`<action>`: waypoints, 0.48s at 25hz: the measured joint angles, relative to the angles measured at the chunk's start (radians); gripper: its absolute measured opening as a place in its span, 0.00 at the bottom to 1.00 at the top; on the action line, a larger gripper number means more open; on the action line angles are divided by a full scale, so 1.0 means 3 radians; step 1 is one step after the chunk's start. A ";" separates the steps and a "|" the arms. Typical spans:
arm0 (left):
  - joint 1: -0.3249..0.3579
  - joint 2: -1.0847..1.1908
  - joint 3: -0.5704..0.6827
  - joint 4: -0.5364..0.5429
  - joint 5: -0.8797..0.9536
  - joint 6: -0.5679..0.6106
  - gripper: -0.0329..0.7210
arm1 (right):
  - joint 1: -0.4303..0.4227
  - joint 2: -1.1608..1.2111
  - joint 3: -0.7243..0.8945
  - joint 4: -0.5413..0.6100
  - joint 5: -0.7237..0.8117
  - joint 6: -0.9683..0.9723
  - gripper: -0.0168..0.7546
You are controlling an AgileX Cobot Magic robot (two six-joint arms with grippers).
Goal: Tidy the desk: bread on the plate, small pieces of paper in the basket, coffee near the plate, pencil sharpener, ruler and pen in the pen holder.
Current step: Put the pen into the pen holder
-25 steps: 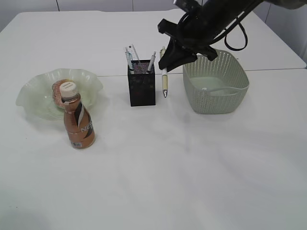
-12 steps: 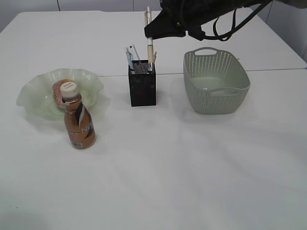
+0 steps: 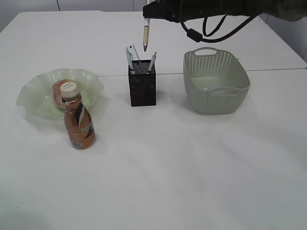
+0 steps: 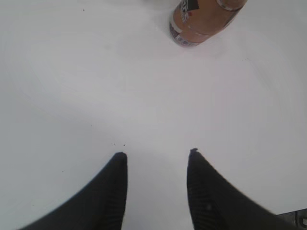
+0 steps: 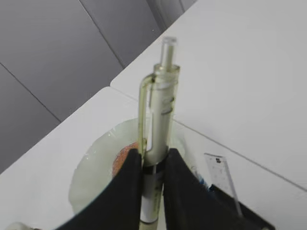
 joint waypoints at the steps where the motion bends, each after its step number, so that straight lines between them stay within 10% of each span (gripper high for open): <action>1: 0.0000 0.0000 0.0000 0.0000 0.0000 0.0000 0.45 | 0.0000 0.0046 0.0000 0.0095 -0.0048 -0.0161 0.10; 12: 0.0000 0.0000 0.0000 -0.0007 -0.0019 0.0000 0.45 | 0.0000 0.0401 0.0006 0.0605 -0.0145 -0.0966 0.15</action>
